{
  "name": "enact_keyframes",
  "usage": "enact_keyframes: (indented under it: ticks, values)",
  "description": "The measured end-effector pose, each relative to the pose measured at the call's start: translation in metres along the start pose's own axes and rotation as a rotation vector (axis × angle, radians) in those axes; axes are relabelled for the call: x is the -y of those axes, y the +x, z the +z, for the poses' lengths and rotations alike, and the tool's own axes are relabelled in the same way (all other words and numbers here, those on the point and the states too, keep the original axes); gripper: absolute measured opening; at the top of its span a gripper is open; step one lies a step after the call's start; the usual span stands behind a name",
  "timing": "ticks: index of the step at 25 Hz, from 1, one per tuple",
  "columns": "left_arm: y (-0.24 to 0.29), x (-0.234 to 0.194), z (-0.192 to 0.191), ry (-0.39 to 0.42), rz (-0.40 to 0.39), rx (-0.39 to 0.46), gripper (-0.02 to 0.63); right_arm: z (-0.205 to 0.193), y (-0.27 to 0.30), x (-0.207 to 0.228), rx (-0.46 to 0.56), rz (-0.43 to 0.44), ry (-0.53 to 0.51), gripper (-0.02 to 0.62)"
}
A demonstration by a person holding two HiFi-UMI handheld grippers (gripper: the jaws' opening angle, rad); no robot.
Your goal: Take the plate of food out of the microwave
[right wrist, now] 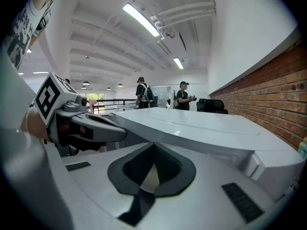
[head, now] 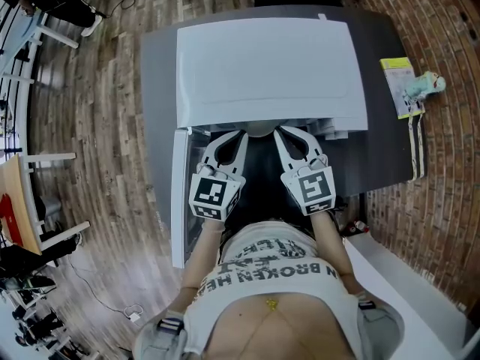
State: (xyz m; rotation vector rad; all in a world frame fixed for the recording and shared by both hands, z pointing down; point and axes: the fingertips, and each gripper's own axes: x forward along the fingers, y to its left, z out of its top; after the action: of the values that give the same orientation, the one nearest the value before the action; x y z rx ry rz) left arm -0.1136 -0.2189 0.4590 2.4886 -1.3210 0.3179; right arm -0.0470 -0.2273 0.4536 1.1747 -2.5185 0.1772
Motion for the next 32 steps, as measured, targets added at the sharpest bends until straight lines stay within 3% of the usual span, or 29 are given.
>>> enact_keyframes:
  ticks: [20, 32]
  values:
    - [0.034, -0.021, -0.068, -0.06, 0.022, -0.17, 0.006, -0.069, 0.039, 0.007, -0.163, 0.004, -0.008, 0.008]
    - [0.046, -0.036, -0.109, -0.123, 0.054, -0.249, 0.006, -0.114, 0.056, 0.016, -0.261, -0.009, 0.04, 0.008]
